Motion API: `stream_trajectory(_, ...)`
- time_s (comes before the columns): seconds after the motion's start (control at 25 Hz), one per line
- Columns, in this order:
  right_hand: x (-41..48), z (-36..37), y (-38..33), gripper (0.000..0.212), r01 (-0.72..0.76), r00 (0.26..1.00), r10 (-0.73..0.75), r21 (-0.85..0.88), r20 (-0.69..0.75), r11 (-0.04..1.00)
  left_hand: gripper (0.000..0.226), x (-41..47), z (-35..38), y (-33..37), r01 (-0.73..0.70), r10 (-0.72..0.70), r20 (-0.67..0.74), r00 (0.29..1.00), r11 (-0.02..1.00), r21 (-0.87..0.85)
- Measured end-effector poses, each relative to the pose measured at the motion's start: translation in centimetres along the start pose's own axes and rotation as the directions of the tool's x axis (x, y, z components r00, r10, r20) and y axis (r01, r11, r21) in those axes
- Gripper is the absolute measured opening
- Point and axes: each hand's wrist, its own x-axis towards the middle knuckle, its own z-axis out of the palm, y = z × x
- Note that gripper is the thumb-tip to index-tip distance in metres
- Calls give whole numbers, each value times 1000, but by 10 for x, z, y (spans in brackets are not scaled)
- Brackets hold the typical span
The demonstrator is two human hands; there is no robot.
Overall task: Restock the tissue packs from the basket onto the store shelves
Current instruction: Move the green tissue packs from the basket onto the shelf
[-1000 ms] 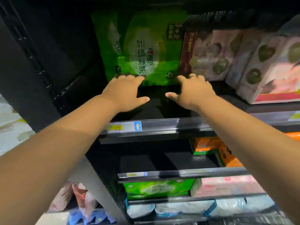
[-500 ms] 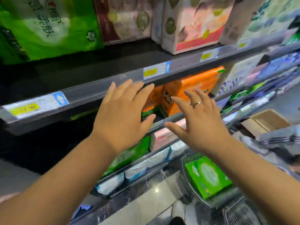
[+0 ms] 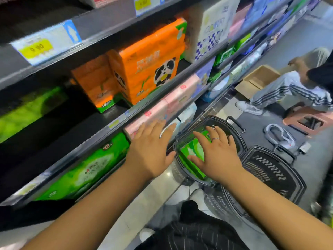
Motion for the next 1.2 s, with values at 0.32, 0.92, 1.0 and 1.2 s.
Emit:
stream_trajectory(0.32,62,79,135,77,-163,969,151,50,194,985,80,122,109,62,-120,122,246,961,992,-24)
stream_trajectory(0.92,194,290,258,79,-442,803,324,136,500,887,80,271,403,79,232,-11,612,791,931,-283)
stream_trajectory(1.0,213,329,272,81,-484,784,362,132,504,865,79,278,452,76,379,-98,688,719,885,-270)
stream_trajectory(1.2,273,452,309,85,-511,750,398,79,529,856,87,266,584,67,675,-319,742,589,699,-236)
